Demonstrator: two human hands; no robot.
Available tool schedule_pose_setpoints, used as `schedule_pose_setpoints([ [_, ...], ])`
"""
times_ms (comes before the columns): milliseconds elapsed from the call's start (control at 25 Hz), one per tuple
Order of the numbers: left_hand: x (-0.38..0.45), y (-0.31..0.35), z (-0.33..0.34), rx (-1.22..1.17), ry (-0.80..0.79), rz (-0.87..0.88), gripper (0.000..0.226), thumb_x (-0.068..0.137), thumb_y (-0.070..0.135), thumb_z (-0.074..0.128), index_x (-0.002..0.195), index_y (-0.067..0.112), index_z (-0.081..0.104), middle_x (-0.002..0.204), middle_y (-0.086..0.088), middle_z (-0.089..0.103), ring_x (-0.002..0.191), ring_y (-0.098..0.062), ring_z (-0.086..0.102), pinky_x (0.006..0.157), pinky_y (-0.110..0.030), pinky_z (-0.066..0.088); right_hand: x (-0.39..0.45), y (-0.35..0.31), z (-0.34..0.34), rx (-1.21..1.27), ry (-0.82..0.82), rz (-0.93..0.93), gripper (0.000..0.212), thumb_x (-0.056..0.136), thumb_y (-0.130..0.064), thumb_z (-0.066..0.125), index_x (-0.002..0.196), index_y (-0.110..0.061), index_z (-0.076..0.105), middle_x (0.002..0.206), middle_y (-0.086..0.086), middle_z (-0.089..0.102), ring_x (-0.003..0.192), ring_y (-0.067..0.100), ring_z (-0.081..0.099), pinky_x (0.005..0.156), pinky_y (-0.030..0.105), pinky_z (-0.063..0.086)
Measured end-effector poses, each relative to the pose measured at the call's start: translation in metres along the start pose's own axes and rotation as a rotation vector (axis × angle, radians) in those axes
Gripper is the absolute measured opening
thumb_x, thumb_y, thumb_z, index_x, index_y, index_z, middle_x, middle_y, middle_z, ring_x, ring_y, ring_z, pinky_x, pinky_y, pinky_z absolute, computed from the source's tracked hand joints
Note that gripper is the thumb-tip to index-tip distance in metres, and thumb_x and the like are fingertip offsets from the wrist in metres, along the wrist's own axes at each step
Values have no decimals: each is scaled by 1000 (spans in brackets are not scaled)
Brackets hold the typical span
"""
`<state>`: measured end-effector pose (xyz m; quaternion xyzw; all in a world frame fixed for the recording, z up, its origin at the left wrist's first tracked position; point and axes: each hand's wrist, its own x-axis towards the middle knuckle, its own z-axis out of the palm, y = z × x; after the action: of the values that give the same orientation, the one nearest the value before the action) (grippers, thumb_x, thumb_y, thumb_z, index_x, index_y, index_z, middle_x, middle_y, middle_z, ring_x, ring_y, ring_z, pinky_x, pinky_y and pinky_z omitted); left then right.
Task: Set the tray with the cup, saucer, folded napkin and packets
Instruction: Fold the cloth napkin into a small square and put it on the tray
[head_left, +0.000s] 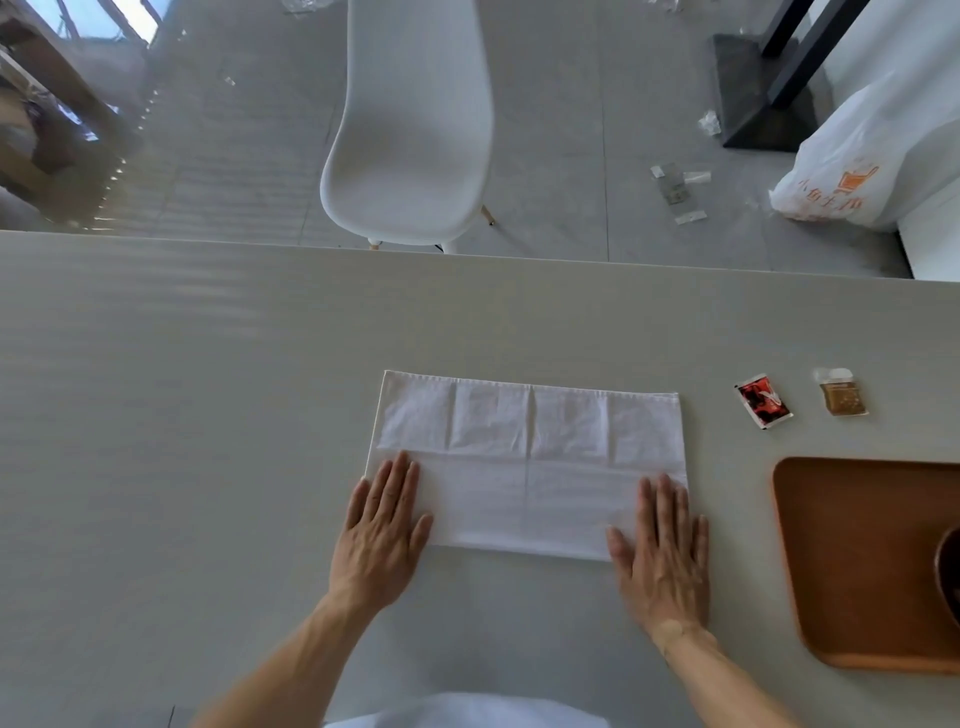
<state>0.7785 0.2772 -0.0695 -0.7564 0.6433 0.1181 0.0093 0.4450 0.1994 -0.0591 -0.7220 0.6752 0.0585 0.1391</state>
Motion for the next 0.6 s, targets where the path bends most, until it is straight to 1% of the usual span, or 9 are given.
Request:
schedule_pose_setpoints([
  [80, -6, -13, -3, 0, -13, -21, 66, 100, 46, 20, 155, 8, 19, 163, -8, 16, 150, -19, 11, 122, -39, 8, -3, 13, -2, -19, -22, 14, 83, 90, -65, -1, 153, -11, 11, 162, 9, 8, 149, 26, 7, 120, 51, 15],
  [160, -8, -15, -4, -1, -14, -19, 68, 100, 49, 16, 155, 8, 19, 164, -8, 14, 151, -20, 10, 121, -41, 9, -3, 15, -1, -25, -21, 11, 85, 88, -66, -5, 153, -12, 5, 162, 8, 3, 149, 26, 2, 121, 50, 10],
  [240, -6, -18, -6, -8, 0, -13, 68, 101, 49, 14, 154, 8, 20, 164, -9, 14, 151, -22, 10, 122, -43, 8, 0, 12, -5, -21, -15, -8, 83, 89, -66, 2, 154, -15, 4, 163, 6, 1, 150, 25, -2, 121, 49, 1],
  [320, 2, -11, -9, -38, 27, 25, 65, 102, 45, 19, 154, 8, 21, 164, -9, 14, 152, -25, 9, 123, -45, 7, 6, 7, -11, -12, 2, -85, 77, 92, -62, 13, 154, -17, 7, 163, 4, 1, 150, 25, -4, 121, 47, -4],
  [440, 38, 34, -13, -106, 44, 162, 59, 103, 40, 29, 155, 13, 22, 164, -7, 14, 152, -25, 8, 122, -49, 11, 32, -22, -19, 1, 35, -235, 69, 97, -53, 20, 155, -18, 7, 164, 3, 3, 150, 25, -5, 121, 48, 0],
  [520, 72, 73, -14, -134, 44, 264, 58, 103, 38, 32, 155, 14, 23, 164, -5, 15, 152, -23, 8, 122, -48, 14, 57, -51, -21, 30, 38, -289, 65, 99, -46, 26, 155, -20, 7, 163, 1, 2, 150, 24, -6, 121, 47, 2],
  [600, 99, 103, -11, -115, 46, 312, 57, 103, 36, 34, 155, 14, 24, 164, -5, 15, 152, -22, 7, 122, -47, 15, 77, -76, -20, 32, 21, -314, 63, 100, -38, 33, 155, -19, 8, 163, -1, 0, 150, 24, -6, 122, 47, 4],
])
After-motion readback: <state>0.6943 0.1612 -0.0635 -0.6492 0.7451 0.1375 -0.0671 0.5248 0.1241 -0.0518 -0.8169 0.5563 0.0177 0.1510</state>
